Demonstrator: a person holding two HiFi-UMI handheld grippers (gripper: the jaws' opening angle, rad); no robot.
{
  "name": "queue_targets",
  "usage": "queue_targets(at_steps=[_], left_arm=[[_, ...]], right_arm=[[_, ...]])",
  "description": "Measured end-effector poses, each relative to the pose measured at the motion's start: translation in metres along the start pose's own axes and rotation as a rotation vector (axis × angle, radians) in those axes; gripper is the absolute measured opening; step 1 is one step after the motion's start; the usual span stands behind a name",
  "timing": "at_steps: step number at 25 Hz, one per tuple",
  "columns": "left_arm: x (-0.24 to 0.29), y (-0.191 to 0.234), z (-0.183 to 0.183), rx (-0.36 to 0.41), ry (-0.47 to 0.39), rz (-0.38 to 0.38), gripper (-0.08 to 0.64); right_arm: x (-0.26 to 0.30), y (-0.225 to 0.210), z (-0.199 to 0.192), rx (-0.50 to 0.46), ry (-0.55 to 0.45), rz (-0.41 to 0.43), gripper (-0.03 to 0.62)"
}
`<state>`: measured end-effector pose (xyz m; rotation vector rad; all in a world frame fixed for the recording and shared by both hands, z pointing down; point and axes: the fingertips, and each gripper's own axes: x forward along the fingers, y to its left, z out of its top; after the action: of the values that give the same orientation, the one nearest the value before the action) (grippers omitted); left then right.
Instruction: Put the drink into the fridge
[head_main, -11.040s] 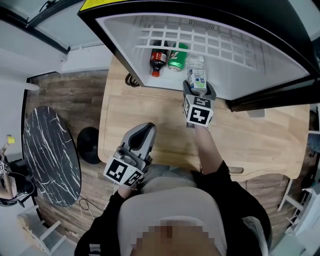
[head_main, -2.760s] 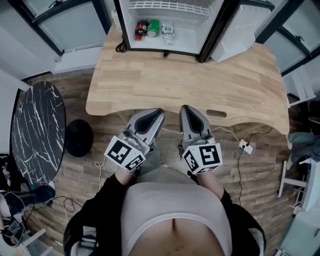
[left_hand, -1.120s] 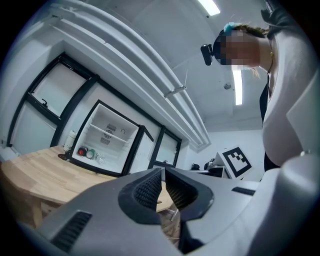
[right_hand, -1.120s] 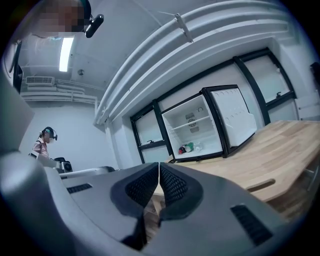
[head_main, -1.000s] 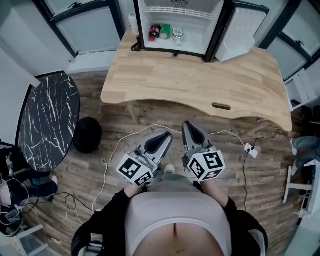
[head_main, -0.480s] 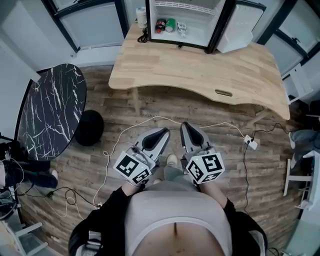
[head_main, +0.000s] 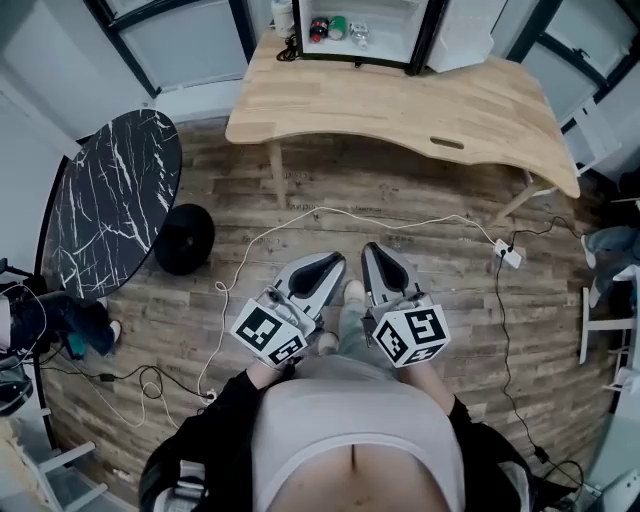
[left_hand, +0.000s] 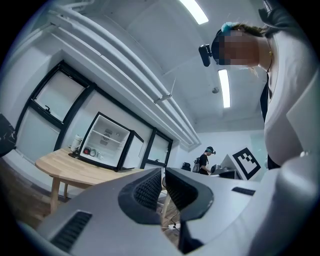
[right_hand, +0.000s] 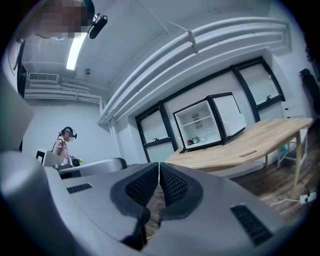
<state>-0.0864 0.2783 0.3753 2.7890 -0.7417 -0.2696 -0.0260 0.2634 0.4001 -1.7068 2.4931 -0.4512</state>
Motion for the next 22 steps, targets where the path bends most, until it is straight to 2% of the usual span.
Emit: queue_targets(at_steps=[5,10,22], left_arm=[[-0.021,-0.028,-0.001,0.008,0.003,-0.02,0.029],[-0.032,-0.044,0.0,0.021,-0.013,-0.028,0.029],[-0.03,-0.055,0.01,0.039,-0.045,-0.023,0.029]], right_arm=[[-0.03,0.019,-0.005,-0.001,-0.005,-0.019,0.031],[-0.05,0.032,-0.002,-0.008,-0.029,-0.002,0.031],[-0.059,0.035,0.016,-0.051,-0.059,0.001,0.031]])
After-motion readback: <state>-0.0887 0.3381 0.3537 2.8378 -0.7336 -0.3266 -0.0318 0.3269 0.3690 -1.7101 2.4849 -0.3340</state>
